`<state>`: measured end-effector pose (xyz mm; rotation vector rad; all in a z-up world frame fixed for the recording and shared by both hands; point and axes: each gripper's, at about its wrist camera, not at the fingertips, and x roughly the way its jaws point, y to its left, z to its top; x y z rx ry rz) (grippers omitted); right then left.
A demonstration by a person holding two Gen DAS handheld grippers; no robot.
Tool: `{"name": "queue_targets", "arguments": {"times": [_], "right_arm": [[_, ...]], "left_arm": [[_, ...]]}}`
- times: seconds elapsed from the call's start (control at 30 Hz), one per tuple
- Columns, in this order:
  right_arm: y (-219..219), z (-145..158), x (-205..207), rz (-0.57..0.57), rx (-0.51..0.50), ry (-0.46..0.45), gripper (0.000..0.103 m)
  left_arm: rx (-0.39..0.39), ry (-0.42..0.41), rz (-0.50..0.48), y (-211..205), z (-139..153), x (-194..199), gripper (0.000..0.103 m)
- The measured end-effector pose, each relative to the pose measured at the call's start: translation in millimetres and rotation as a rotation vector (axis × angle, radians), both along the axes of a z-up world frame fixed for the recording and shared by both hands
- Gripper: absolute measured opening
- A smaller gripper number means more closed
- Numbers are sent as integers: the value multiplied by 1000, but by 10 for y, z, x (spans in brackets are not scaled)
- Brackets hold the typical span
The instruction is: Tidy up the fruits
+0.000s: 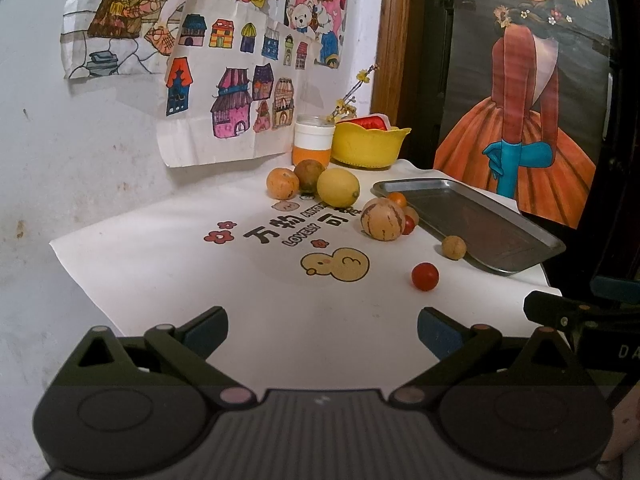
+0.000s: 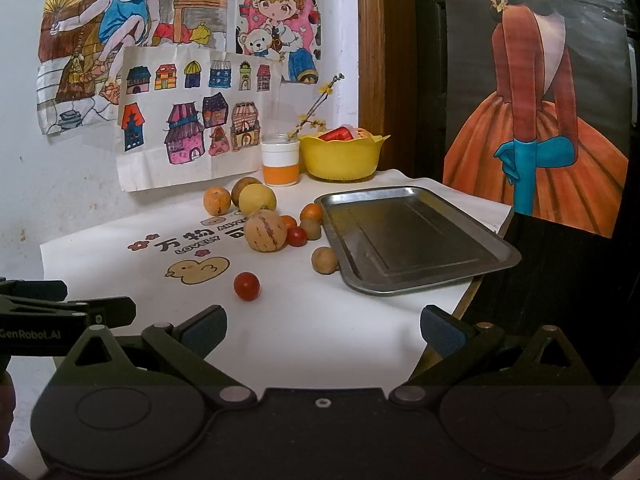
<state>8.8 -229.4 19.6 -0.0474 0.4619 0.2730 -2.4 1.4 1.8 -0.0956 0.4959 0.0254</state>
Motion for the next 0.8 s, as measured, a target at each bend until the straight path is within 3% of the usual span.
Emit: {"name": "queue_targets", "arguments": {"times": [0.8], "right_arm": [[-7,-6,0,1,0,-1,103]], "left_arm": [[-11,17,-5,-9,-14,21,103]]}}
